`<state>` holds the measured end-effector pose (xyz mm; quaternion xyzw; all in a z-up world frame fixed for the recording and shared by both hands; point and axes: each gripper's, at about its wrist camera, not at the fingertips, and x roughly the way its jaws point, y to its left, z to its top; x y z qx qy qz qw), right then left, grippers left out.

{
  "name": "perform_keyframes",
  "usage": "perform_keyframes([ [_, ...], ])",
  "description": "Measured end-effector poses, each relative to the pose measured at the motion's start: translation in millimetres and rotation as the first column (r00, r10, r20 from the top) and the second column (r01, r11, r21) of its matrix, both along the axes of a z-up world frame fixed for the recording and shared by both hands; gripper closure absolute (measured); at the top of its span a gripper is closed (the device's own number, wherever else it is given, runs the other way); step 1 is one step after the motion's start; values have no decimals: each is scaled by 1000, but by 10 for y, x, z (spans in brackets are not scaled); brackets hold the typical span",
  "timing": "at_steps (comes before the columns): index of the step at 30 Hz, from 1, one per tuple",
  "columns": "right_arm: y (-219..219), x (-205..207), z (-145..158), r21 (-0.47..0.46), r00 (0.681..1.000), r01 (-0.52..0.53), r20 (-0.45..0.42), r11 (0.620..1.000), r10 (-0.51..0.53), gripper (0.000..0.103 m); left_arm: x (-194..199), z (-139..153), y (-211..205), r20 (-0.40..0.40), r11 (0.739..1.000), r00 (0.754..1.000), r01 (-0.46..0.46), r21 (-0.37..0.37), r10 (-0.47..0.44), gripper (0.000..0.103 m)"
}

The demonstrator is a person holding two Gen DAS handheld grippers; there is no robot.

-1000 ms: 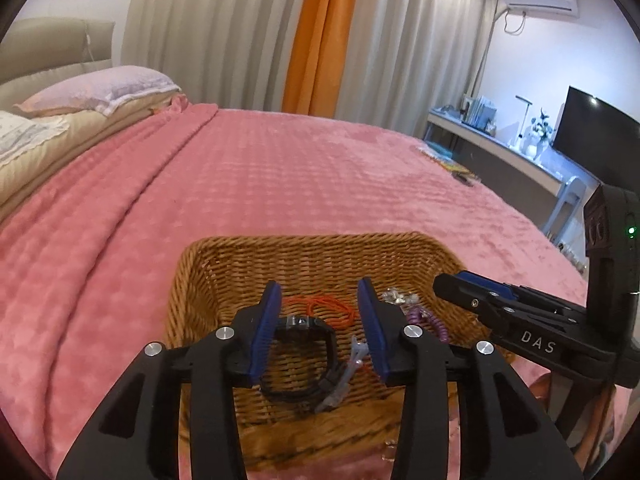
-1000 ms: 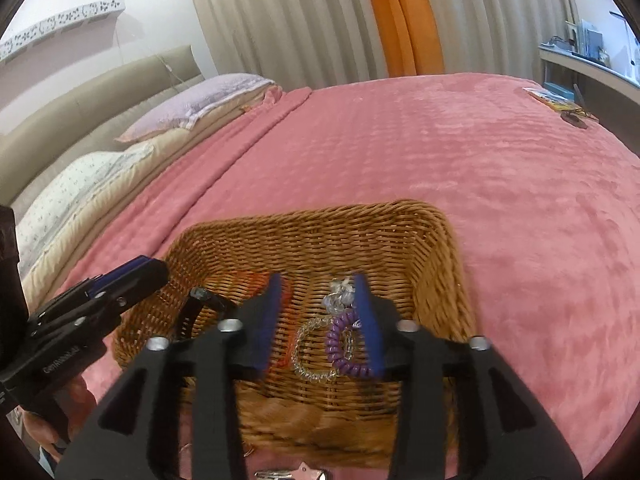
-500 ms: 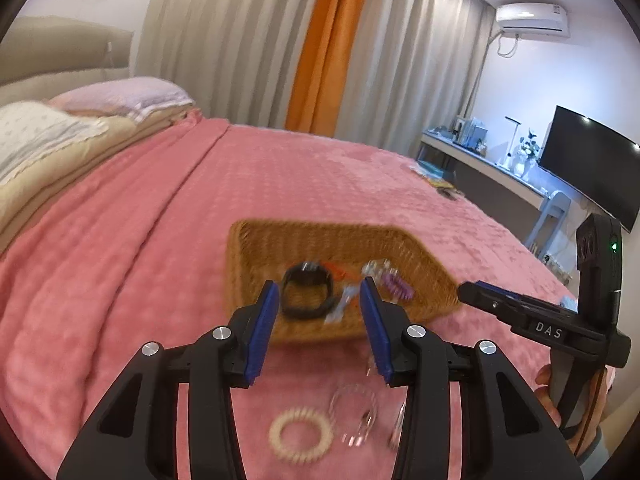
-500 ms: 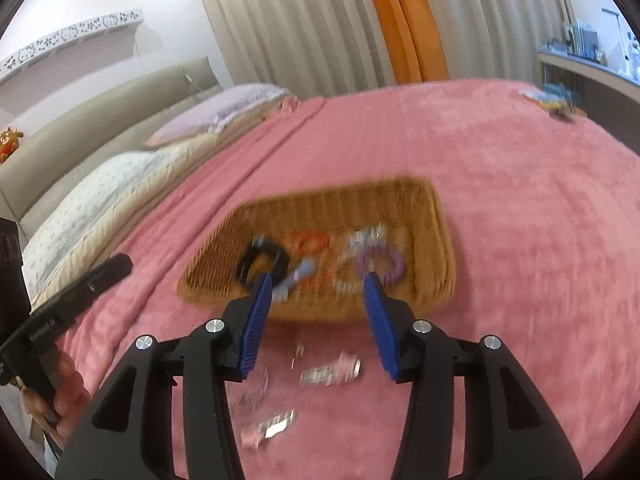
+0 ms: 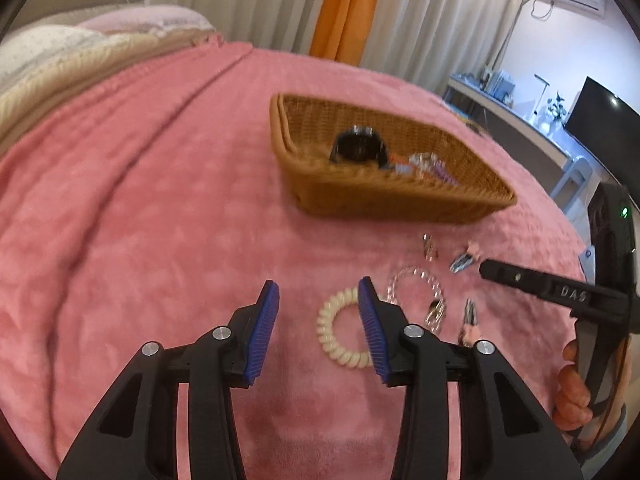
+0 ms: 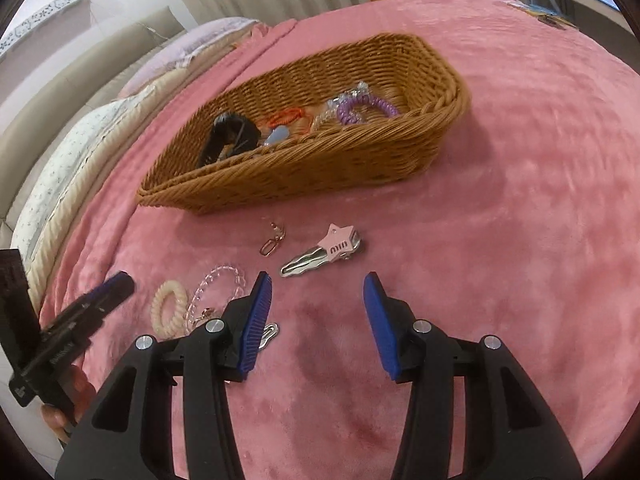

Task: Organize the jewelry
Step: 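Grasp the cream coil bracelet with the left tool while the right tool grasps the pink star key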

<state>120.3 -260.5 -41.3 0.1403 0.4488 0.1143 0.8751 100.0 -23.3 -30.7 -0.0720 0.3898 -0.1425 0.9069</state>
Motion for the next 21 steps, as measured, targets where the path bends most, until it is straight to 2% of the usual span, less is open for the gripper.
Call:
perform_keyframes([
  [3,38,37,-44,8,1000,-6,-27,1000,6,58,11,-77,5,-13,1000,1000,17,-10,-18,64],
  [11,83,294,-82,29,996,67,-64,997,-65,58,42,-213,-1,-60,999,998,36,-16,-37,64],
  [17,327,437,-73,-82,996,75,-41,994,-79,59,43,-231,-19,-64,999,997,42,-23,-43,64],
  [20,395,447,-87,-144,996,78,-27,986,-83,71,37,-232,-43,-63,999,997,42,-15,-43,64],
  [21,406,448,-92,-162,996,80,-24,984,-85,79,40,-231,-45,-63,999,997,43,-11,-43,64],
])
